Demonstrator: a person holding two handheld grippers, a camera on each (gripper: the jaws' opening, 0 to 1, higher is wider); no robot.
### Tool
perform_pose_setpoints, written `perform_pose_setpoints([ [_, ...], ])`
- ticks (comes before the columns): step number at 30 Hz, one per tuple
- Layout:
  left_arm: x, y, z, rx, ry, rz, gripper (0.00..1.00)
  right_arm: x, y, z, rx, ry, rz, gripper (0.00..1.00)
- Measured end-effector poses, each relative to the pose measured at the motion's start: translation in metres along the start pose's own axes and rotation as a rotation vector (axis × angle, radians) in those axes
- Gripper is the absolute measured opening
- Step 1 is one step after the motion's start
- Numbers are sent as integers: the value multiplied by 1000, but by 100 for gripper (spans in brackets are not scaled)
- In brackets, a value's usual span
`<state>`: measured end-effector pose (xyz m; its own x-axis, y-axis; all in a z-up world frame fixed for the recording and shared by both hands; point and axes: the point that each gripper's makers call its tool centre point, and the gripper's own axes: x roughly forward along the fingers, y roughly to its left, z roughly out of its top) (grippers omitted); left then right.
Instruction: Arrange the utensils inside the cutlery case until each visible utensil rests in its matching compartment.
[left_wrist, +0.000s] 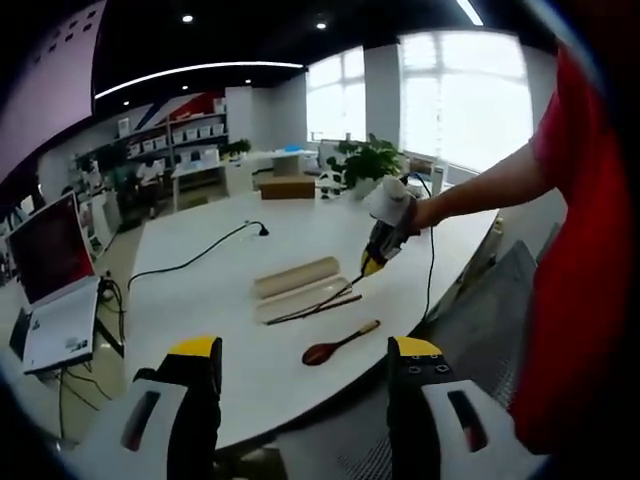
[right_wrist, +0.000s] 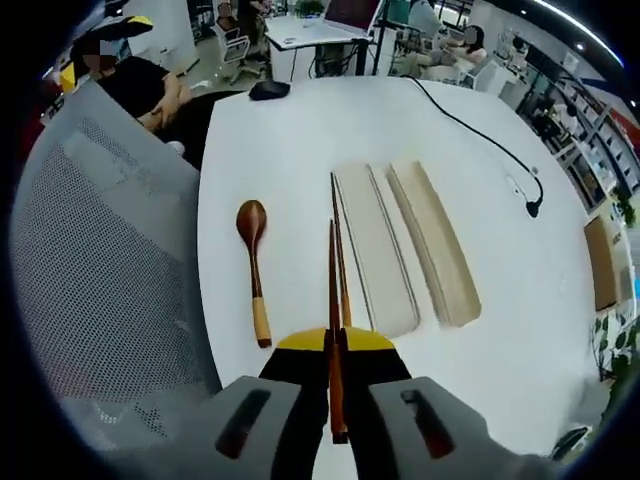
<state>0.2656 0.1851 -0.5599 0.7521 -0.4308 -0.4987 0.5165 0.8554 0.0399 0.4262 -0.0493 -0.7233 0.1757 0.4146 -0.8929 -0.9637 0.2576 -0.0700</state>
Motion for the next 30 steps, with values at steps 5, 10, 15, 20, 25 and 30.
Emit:
perform_pose_setpoints([
  [5,1,-4,0,6,5,-6,69,12,-12,0,-115,59,-2,0],
  [10,0,-4,0,7,10,-1,69,24,-23,2,-210,113,-2,0],
  [15,-6,-2,-5,8,25,15,69,42,-28,5,-195,112,23,0],
  [20,-11,5,-6,-6,24,46,69,48,-32,-1,16,34,13,0],
  [25,-5,2,-13,-16,45,37,69,47,-11,-13,43,8,57,0],
  [30,4,-4,-11,-2,49,12,68,45,3,-20,71,17,80,0],
])
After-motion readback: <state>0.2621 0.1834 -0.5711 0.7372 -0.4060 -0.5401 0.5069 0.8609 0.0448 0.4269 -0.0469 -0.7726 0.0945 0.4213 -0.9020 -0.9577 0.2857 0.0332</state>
